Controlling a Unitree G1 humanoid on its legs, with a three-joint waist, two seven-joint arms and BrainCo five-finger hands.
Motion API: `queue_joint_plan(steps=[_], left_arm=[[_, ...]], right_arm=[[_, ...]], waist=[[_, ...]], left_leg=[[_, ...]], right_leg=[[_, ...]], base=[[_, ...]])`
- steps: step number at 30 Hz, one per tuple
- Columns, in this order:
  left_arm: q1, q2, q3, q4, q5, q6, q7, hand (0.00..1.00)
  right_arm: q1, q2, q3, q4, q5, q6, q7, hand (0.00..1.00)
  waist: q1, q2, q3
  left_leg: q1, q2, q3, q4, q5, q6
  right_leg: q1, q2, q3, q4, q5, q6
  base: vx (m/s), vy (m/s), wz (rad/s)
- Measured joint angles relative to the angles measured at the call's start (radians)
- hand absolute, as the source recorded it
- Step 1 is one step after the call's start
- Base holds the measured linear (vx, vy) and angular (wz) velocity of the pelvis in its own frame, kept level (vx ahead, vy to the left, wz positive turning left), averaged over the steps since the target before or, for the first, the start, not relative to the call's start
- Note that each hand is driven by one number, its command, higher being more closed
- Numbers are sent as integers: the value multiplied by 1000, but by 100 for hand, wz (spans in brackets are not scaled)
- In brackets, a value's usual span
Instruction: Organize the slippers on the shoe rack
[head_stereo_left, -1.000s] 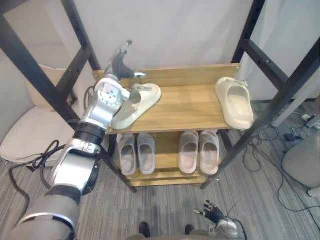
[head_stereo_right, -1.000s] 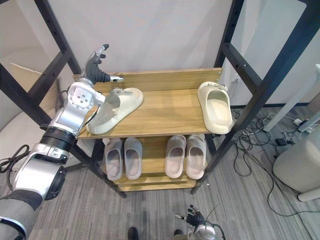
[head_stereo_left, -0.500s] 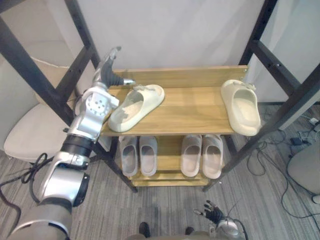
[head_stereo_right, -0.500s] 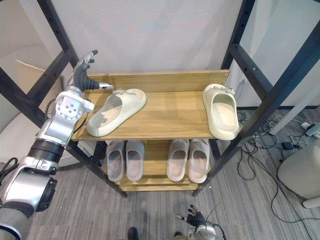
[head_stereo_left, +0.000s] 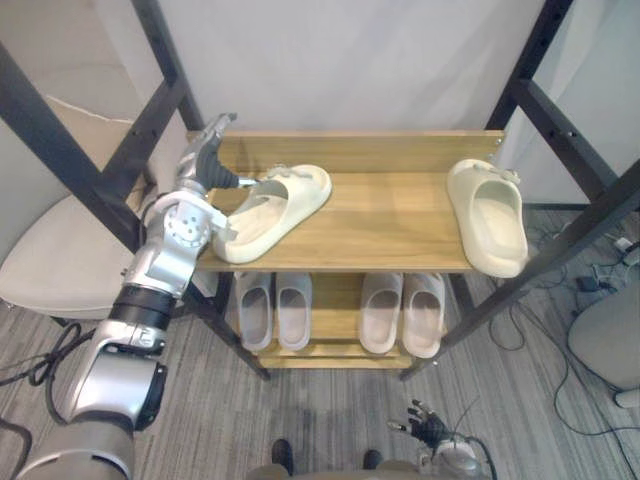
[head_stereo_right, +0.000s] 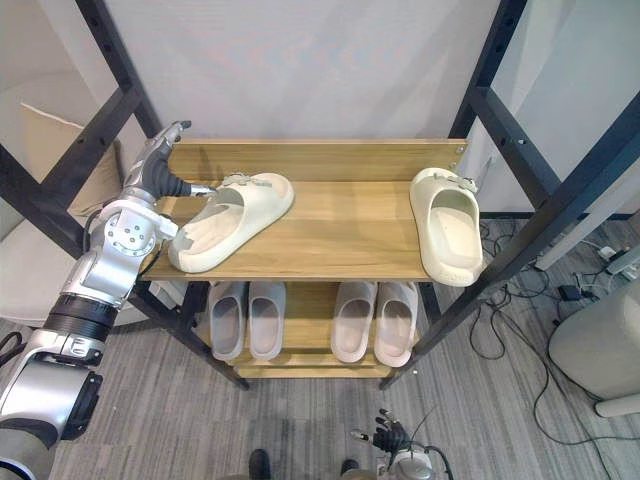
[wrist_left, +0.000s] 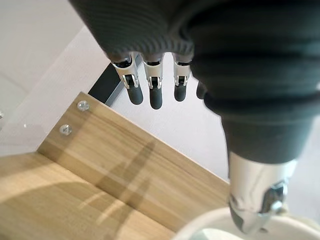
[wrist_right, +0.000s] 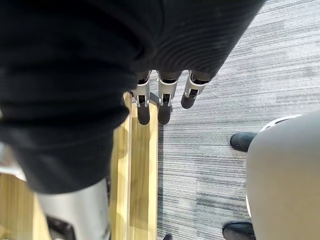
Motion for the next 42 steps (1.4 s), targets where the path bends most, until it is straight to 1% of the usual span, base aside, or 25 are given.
queue_joint_plan(steps=[7,12,17,18,19,24,33,38,42], left_arm=[[0,-4,-1,11,19,1,-4,0],[0,-30,-12,12,39,5,-21,0],[0,-53,-15,14,40,11,-22,0],[0,-62,-15,18,42,12,-22,100],[-2,-74,-15,26,49,11,-26,100],[-3,-83,-14,34,51,12,-27,100],[-7,-140,-15,49,38,10,-25,100],[-12,-142,-23,51,34,9,-26,100],[-32,-151,-23,83,21,10,-26,100]], right_arm=[[0,1,0,-3,-16,0,5,0],[0,4,-5,-4,-16,-1,4,0],[0,5,-18,-3,-16,0,5,0],[0,5,-18,-4,-16,0,4,0],[-1,6,-19,-4,-16,0,4,0],[-1,6,-20,-4,-16,0,4,0],[-2,8,-21,-6,-16,0,4,0],[-2,8,-21,-9,-16,1,4,0],[-2,8,-21,-9,-16,2,4,0]], waist=[[-1,-6,2],[-4,-20,10],[-4,-22,11],[-5,-22,11],[-10,-21,10],[-12,-21,10],[-25,-21,10],[-25,-21,10],[-25,-20,10]], left_leg=[[2,3,25,-6,-1,1],[2,2,27,-5,-1,1],[2,2,50,0,-7,2],[2,1,50,0,-8,2],[3,0,50,0,-8,2],[6,0,51,0,-8,2],[13,-4,53,-5,-8,3],[13,-5,53,0,-8,3],[14,-6,52,0,-8,3]], right_leg=[[-26,0,25,14,1,-1],[-27,0,30,11,4,0],[-33,0,46,6,5,2],[-33,-1,48,6,5,2],[-31,-2,48,5,5,3],[-29,-2,48,6,6,3],[-26,-7,53,7,10,7],[-25,-7,52,6,11,7],[-24,-7,52,4,14,8]], base=[[-23,5,-11],[-6,1,-1],[14,6,-9],[0,0,0],[0,0,0],[-7,0,0],[-32,3,-2],[0,0,0],[0,0,0]])
